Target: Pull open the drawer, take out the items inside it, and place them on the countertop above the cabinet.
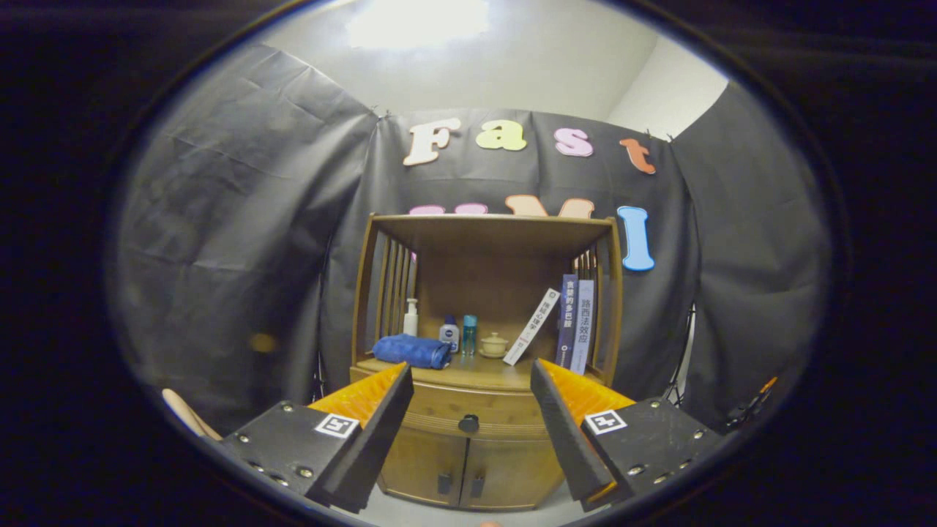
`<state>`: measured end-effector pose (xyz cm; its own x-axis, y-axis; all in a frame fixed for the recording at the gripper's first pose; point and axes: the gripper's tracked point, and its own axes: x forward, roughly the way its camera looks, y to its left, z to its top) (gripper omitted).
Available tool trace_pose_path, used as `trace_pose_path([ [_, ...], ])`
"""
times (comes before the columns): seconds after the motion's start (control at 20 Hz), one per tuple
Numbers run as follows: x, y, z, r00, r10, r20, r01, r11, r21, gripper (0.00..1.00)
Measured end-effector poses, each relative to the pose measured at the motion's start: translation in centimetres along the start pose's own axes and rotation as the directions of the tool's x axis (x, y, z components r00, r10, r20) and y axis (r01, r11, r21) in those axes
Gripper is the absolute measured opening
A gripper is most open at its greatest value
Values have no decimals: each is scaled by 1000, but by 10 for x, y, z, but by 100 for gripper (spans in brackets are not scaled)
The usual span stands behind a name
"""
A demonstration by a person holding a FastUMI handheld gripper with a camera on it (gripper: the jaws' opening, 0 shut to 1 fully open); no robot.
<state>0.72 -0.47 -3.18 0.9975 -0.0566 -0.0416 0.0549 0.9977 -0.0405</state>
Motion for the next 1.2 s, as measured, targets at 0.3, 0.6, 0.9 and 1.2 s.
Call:
trace_pose_path([
  [0.3, 84, 6, -63, 1000, -8, -2, 8, 998, -67, 96],
  [0.6, 157, 10, -156, 989, -24, -145, 19, 999, -39, 97],
  [0.9, 194, 1, -229, 951, -30, -308, 23, 999, -28, 88],
  [1.2, 204, 9, -247, 926, -22, -377, 58, 995, 84, 53],
])
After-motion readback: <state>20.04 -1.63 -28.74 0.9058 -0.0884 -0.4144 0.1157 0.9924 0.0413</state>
